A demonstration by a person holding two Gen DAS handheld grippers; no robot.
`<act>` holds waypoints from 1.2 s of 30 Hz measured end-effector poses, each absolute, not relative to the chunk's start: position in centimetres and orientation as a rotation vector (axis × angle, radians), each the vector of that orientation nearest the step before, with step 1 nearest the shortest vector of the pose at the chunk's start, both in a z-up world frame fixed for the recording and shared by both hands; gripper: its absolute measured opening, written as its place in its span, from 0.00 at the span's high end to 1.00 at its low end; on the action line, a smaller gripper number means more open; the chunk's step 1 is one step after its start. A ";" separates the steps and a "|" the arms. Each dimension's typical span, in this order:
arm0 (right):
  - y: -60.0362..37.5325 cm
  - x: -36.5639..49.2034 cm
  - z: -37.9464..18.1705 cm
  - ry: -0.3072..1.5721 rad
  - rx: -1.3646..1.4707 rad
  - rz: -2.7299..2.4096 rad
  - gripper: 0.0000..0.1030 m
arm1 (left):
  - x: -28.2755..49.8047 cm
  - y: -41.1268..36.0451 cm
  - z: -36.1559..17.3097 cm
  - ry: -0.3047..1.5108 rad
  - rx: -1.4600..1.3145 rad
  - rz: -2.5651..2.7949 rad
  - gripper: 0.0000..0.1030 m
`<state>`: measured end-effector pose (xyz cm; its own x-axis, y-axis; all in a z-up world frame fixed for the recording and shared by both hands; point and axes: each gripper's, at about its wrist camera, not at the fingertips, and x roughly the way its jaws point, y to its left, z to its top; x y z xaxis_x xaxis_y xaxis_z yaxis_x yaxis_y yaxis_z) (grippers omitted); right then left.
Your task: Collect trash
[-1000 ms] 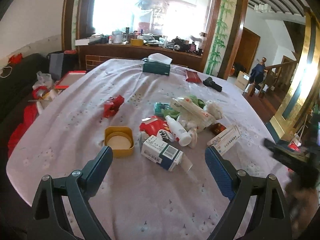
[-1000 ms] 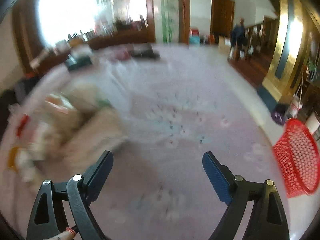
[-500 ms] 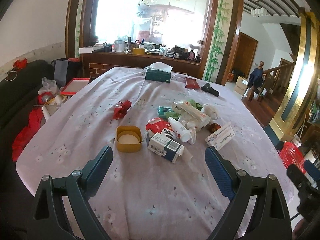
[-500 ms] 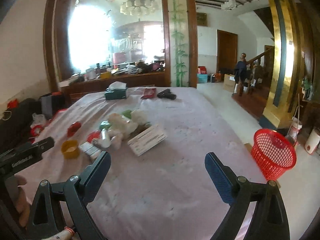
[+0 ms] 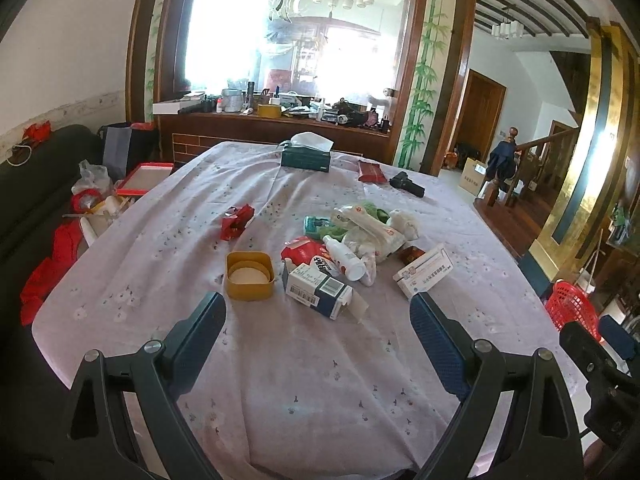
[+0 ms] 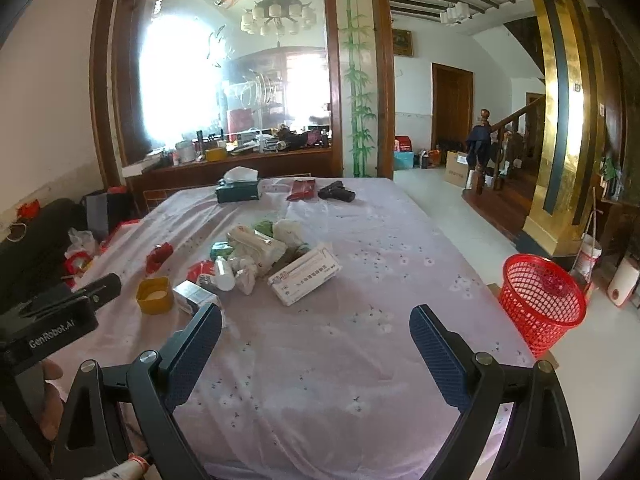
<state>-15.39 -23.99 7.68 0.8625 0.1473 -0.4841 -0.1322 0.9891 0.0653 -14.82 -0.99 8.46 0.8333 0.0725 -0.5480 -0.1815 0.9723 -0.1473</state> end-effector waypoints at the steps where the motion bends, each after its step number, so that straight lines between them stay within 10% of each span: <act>1: -24.0 -15.5 7.8 0.506 0.033 0.146 0.06 | -14.8 -1.0 8.5 0.571 -0.196 0.136 0.10; 36: -24.2 -16.5 8.6 0.475 0.067 0.176 0.06 | -15.7 -1.9 8.9 0.560 -0.177 0.137 0.10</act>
